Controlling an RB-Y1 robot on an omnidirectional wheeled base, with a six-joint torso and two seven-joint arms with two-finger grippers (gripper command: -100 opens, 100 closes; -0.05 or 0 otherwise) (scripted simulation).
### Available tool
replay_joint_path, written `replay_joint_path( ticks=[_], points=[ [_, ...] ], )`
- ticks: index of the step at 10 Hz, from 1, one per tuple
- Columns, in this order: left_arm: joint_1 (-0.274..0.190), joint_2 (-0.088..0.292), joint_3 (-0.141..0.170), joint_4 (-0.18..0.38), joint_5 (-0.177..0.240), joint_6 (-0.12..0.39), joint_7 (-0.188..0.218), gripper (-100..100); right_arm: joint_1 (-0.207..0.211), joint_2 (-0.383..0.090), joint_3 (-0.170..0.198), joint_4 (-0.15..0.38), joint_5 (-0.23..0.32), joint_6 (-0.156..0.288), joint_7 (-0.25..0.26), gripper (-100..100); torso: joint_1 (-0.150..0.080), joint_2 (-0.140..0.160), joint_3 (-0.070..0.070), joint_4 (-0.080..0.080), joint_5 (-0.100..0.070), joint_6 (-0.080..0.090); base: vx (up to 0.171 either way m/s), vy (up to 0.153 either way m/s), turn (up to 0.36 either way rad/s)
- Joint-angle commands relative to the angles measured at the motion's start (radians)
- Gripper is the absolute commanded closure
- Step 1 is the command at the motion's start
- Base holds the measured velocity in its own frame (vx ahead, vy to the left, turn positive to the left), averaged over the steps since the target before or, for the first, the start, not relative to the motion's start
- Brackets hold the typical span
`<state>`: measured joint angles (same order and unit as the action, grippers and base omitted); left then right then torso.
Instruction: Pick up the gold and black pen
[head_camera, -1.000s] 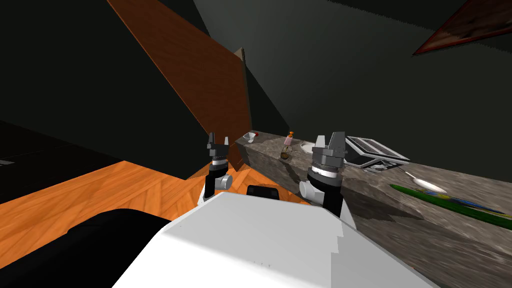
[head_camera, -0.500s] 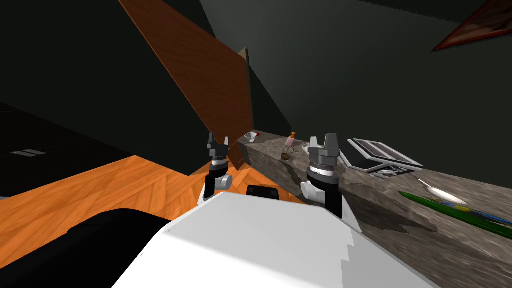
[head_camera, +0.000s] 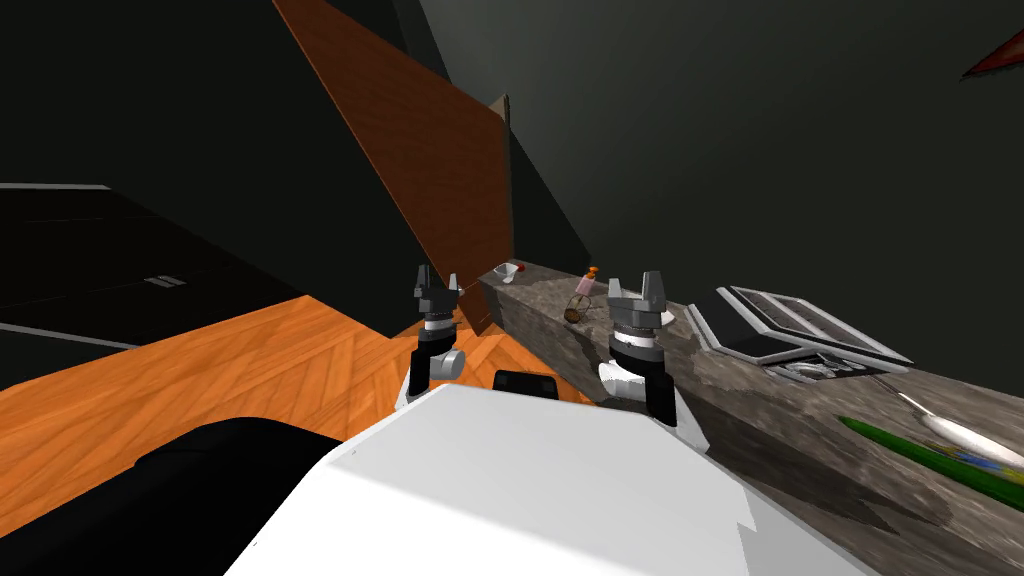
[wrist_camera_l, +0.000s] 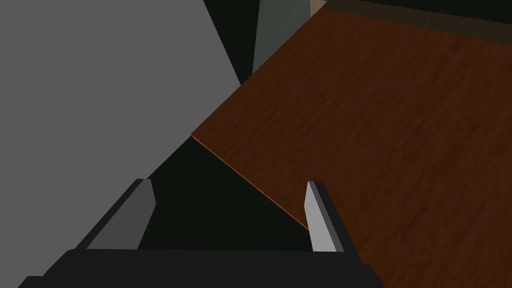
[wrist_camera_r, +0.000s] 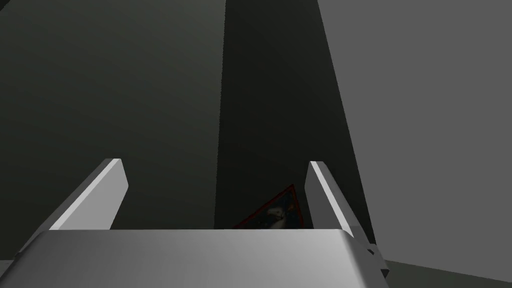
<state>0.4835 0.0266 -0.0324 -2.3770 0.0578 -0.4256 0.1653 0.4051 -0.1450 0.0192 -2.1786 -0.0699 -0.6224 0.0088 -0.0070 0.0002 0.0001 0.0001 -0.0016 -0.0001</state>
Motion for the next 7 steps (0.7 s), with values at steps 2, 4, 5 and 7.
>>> replay_joint_path(
  ticks=[2,4,5,7],
  points=[
    [0.0,0.0,0.0,0.0,0.0,0.0,0.0,0,-0.026,-0.021,0.018,0.063,-0.08,-0.003,-0.067,-100,0.0,0.0,0.0,0.0,0.0,0.0,-0.019,-0.096,0.231],
    [0.0,0.0,0.0,0.0,0.0,0.0,0.0,0,-0.037,-0.028,0.025,0.088,-0.125,-0.003,-0.094,-100,0.002,-0.001,0.0,0.0,0.0,0.001,-0.011,-0.067,0.091],
    [0.0,0.0,0.0,0.0,0.0,0.0,0.0,0,-0.047,-0.034,0.031,0.113,-0.154,-0.004,-0.122,-100,0.002,0.0,0.0,0.0,0.0,0.0,-0.02,-0.086,0.247],
    [0.0,0.0,0.0,0.0,0.0,0.0,0.0,0,-0.058,-0.038,0.038,0.14,-0.201,-0.004,-0.15,-100,0.001,0.0,0.0,0.0,0.0,0.0,-0.021,-0.086,0.179]
  ],
)
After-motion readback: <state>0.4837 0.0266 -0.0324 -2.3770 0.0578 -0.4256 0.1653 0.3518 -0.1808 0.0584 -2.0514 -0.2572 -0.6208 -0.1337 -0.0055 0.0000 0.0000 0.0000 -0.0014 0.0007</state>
